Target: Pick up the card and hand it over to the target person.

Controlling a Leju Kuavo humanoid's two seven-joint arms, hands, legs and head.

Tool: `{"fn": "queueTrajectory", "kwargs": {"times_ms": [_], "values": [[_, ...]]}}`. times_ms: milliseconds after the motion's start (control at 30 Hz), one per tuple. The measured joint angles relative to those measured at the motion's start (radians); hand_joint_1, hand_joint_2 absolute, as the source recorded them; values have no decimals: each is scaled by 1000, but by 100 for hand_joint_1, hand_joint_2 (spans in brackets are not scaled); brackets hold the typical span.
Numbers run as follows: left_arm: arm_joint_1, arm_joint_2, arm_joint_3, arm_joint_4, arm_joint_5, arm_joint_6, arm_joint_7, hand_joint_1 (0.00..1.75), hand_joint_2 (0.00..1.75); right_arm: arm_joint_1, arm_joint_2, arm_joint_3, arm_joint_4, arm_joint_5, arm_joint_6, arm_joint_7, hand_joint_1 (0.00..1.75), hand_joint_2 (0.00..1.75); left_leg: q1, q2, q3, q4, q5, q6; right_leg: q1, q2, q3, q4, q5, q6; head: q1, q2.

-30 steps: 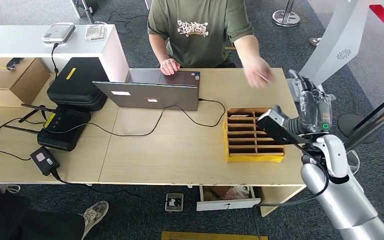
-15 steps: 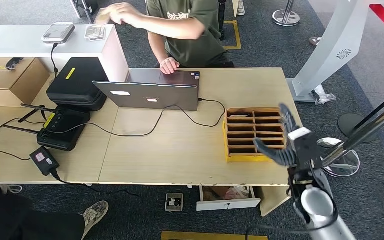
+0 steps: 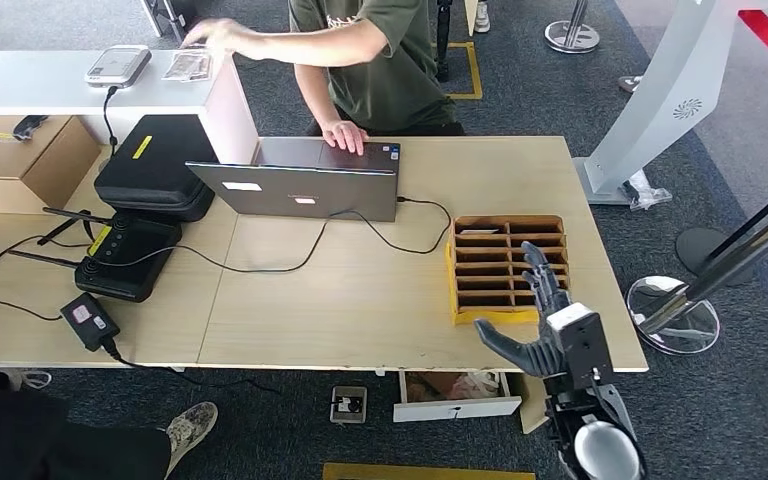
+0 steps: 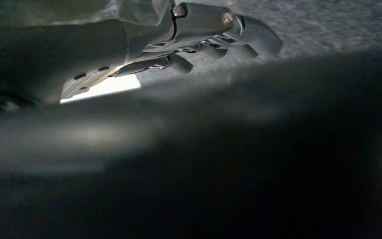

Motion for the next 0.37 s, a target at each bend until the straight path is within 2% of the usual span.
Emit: {"fn": "queueTrajectory", "kwargs": {"times_ms": [133, 367], "values": [[-3, 2, -12, -1, -13, -9, -1, 0, 0, -4, 15, -18, 44, -33, 43, 13, 0, 175, 0, -1, 0, 0, 0, 0, 0, -1, 0, 0, 0, 0, 0, 0], [-6, 3, -20, -2, -22, -23, 7, 0, 0, -21, 41, -23, 124, -43, 42, -11, 0, 175, 0, -1, 0, 0, 0, 0, 0, -1, 0, -1, 0, 0, 0, 0]]}}
